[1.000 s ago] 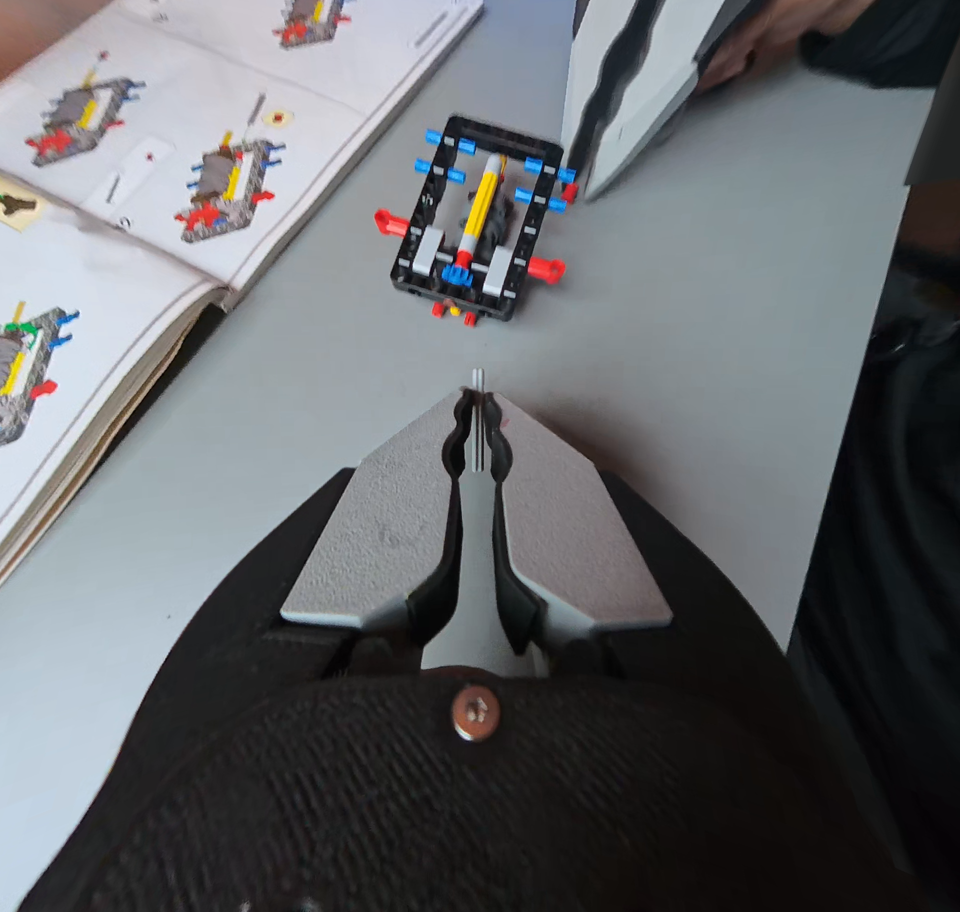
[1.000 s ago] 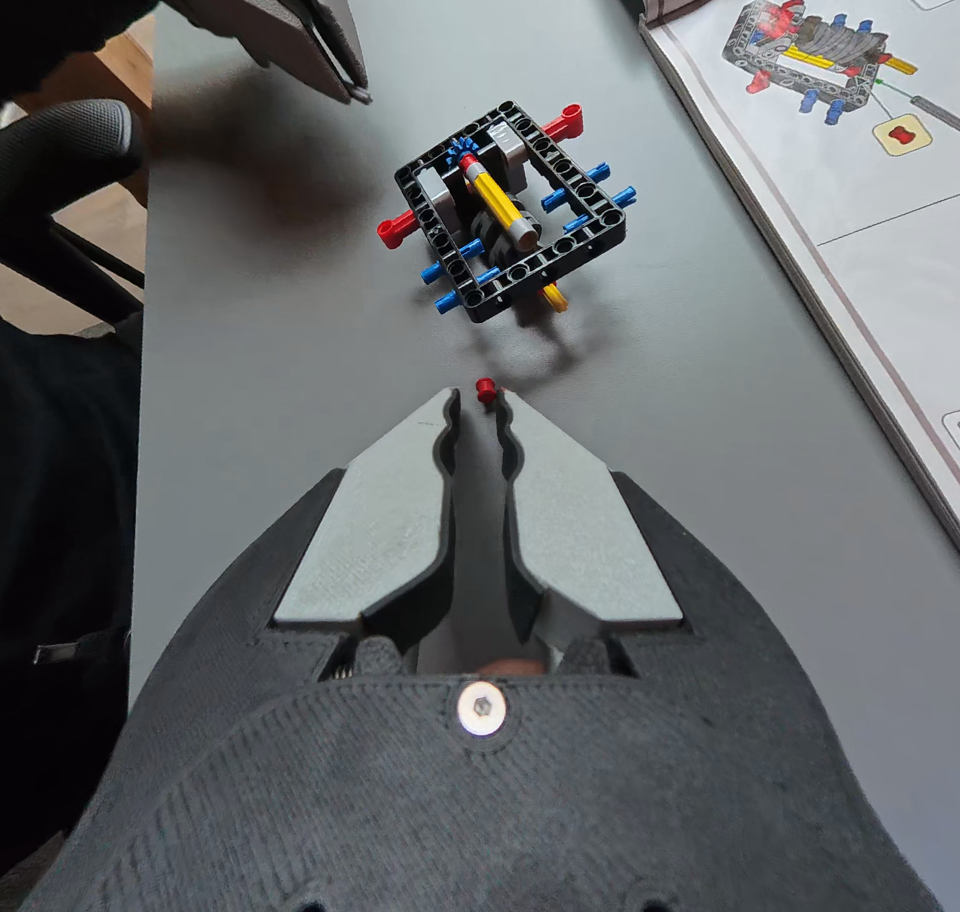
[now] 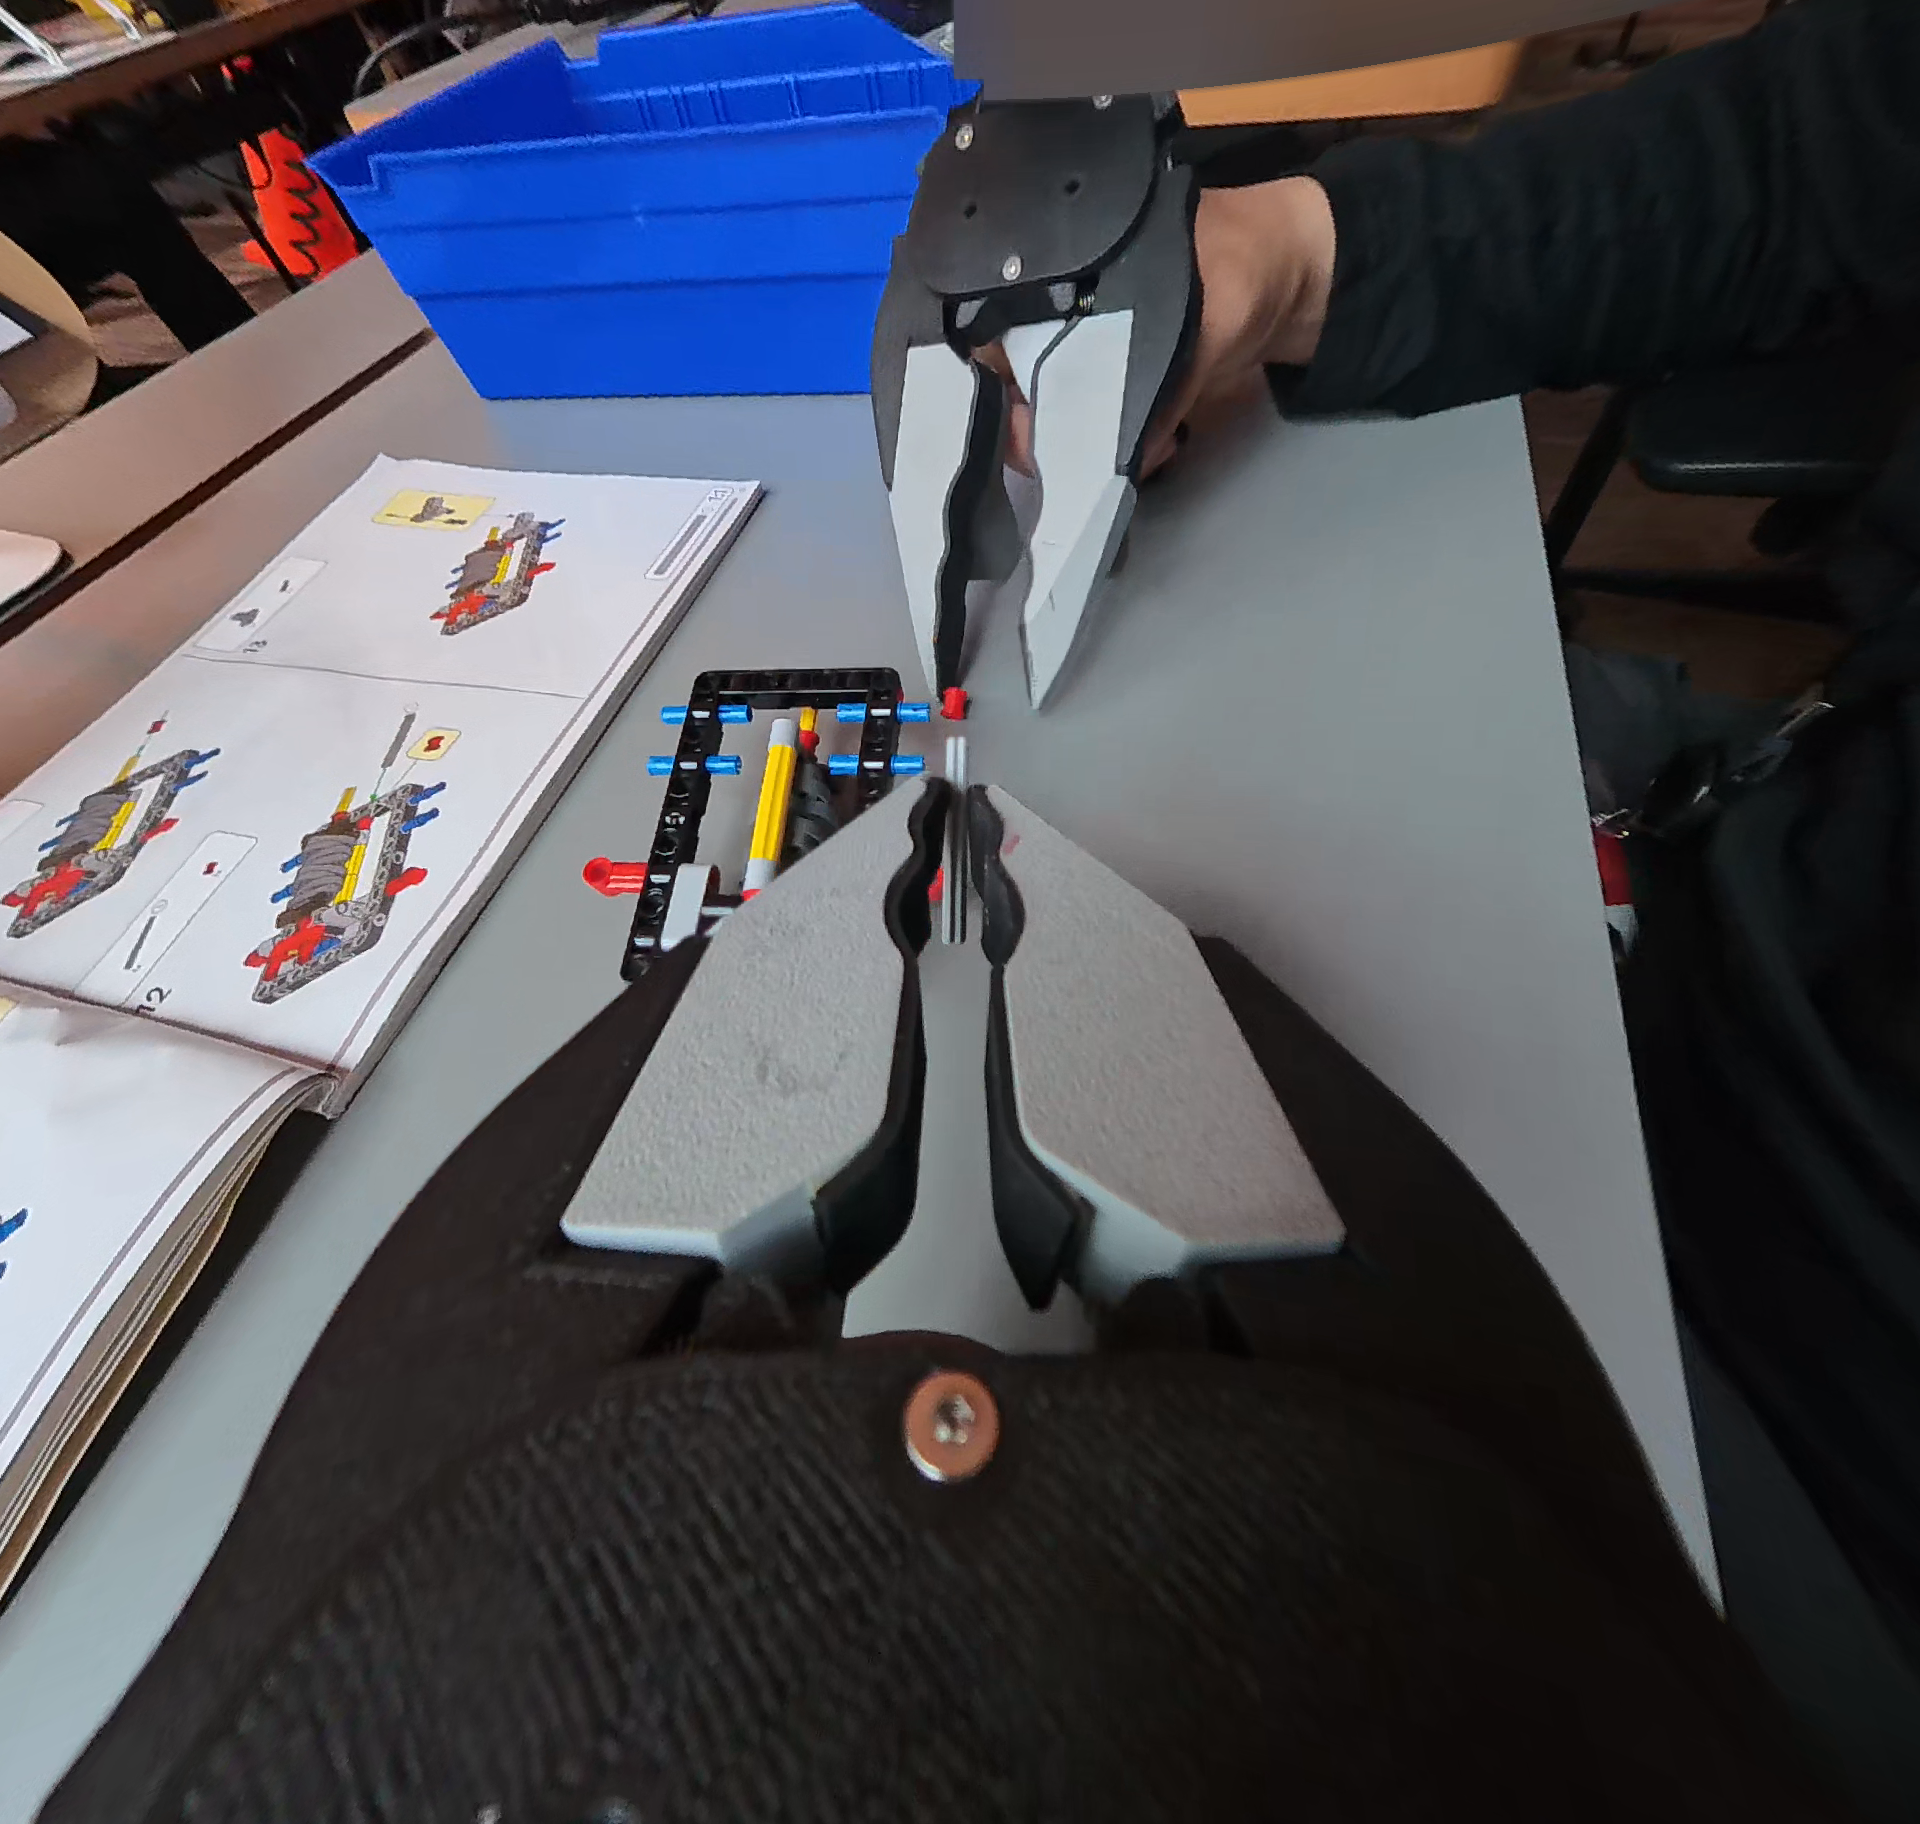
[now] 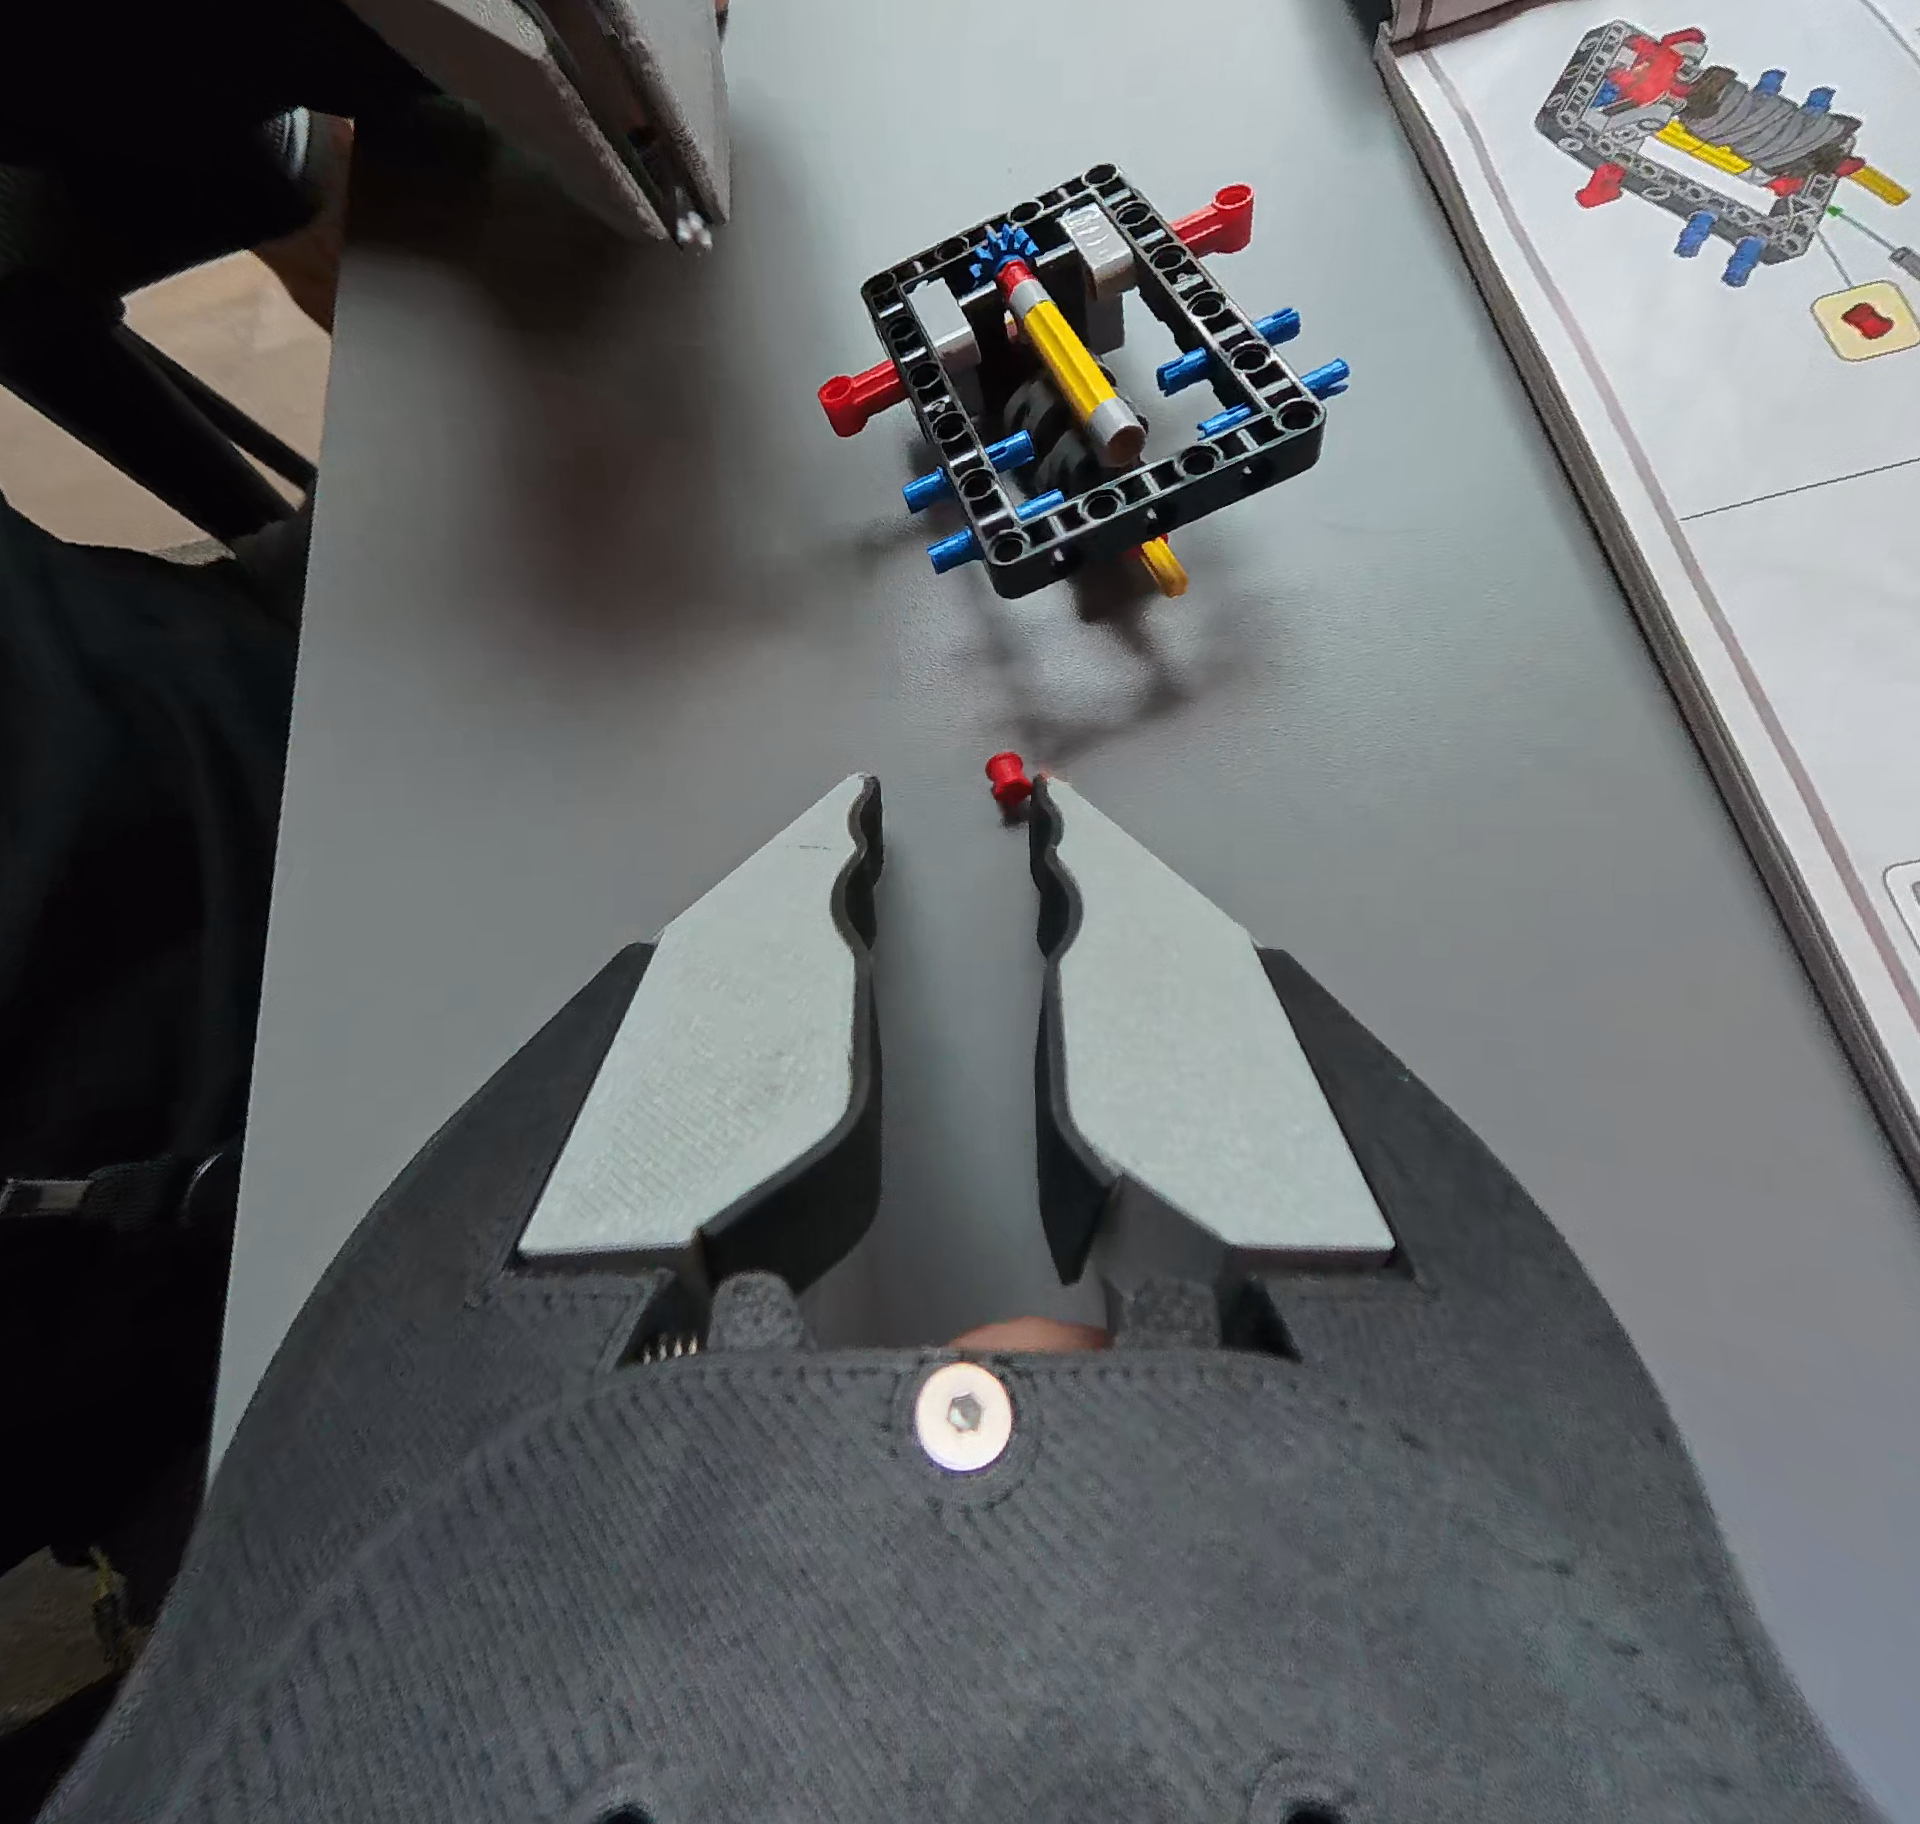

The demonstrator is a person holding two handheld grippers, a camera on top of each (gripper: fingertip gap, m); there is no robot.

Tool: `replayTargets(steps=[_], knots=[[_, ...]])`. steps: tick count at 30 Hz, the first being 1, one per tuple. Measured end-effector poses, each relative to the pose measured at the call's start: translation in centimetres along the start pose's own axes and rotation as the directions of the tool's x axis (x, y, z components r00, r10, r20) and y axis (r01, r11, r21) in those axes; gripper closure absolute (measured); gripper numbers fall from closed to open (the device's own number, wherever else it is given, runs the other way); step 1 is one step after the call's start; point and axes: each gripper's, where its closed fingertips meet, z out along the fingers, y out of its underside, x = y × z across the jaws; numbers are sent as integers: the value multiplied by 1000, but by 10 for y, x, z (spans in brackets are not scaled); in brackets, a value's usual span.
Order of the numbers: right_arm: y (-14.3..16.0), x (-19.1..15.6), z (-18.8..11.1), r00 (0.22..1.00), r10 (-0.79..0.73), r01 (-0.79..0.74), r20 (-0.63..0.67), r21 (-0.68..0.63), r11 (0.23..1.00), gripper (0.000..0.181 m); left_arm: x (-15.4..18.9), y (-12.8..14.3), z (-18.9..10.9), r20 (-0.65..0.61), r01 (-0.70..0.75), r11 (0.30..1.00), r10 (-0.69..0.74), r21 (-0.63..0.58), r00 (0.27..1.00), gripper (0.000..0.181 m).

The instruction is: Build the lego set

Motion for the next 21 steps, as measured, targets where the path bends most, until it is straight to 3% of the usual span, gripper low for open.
replayTargets(steps=[4, 15, 18, 21], knots=[[0, 1, -2, 1000, 1, -1, -4, 0, 1000, 144, 0, 3, 2, -6, 16, 1000, -16, -12, 1000, 179], [-4, -6, -2, 998, -68, 68, 6, 25, 997, 140, 0, 3, -2, -11, 36, 999, -36, -7, 999, 179], [-6, 0, -5, 994, -97, 98, -44, 27, 995, 145, -2, 2, -2, -2, 36, 999, -36, -3, 999, 179], [-24, 0, -16, 991, -117, 125, -68, 127, 984, 157, -4, -5, -1, 20, 17, 1000, -17, 9, 1000, 179]])
